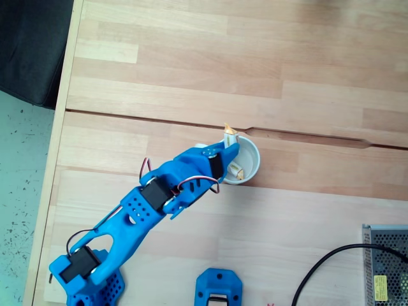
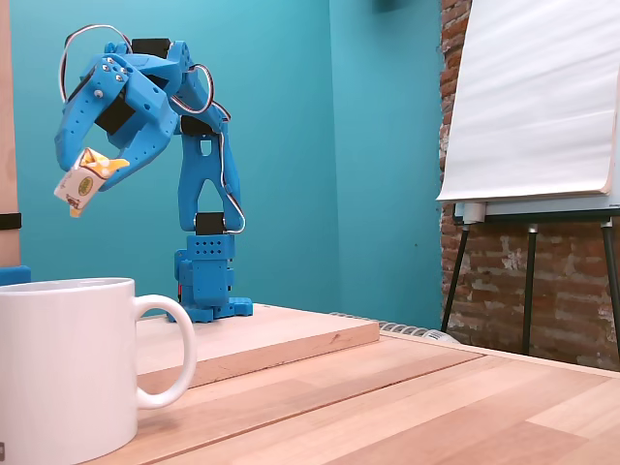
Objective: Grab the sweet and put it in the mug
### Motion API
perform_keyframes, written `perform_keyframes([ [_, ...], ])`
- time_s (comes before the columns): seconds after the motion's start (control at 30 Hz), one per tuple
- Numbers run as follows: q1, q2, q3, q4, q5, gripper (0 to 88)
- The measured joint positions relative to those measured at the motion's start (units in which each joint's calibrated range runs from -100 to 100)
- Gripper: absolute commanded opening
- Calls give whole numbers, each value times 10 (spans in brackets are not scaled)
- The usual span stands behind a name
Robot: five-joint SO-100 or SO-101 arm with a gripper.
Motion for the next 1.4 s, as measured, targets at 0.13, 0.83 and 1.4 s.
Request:
perform_keyframes([
  [0.13, 0, 0, 13, 0, -2, 0],
  [0.83, 0, 0, 46, 0, -2, 0],
  [1.4, 0, 0, 46, 0, -2, 0],
])
